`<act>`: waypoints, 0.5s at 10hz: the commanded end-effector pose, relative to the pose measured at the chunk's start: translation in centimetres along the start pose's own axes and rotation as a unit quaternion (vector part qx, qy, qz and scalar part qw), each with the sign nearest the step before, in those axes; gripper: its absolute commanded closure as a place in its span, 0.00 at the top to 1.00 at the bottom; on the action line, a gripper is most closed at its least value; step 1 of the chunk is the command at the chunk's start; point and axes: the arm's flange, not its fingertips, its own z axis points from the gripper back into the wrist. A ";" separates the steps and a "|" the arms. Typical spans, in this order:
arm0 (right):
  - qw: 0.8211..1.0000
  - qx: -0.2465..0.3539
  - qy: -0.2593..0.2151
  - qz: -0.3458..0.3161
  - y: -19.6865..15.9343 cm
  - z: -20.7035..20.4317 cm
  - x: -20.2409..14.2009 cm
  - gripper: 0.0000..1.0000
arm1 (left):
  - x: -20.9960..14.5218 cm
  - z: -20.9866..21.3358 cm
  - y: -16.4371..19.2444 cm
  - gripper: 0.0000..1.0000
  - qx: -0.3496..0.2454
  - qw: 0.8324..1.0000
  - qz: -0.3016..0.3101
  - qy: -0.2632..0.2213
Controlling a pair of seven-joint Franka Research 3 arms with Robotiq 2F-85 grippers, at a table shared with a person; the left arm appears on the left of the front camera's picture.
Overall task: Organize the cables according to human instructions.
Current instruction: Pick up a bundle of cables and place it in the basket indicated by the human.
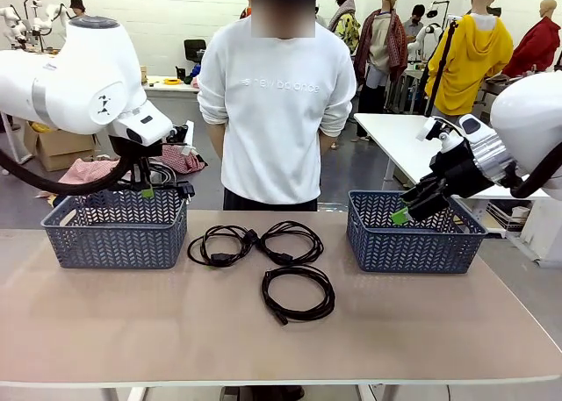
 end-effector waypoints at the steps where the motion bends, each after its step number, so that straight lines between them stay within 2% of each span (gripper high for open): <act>1: 1.000 0.006 -0.016 0.006 -0.3 -0.2 0.1 1.00 | -1.8 -1.1 0.8 0.15 0.007 0.999 -0.035 -0.014; 5: 1.000 0.006 -0.016 0.006 -0.3 -0.2 0.1 1.00 | -5.3 -2.8 3.7 0.15 0.002 0.997 -0.073 -0.009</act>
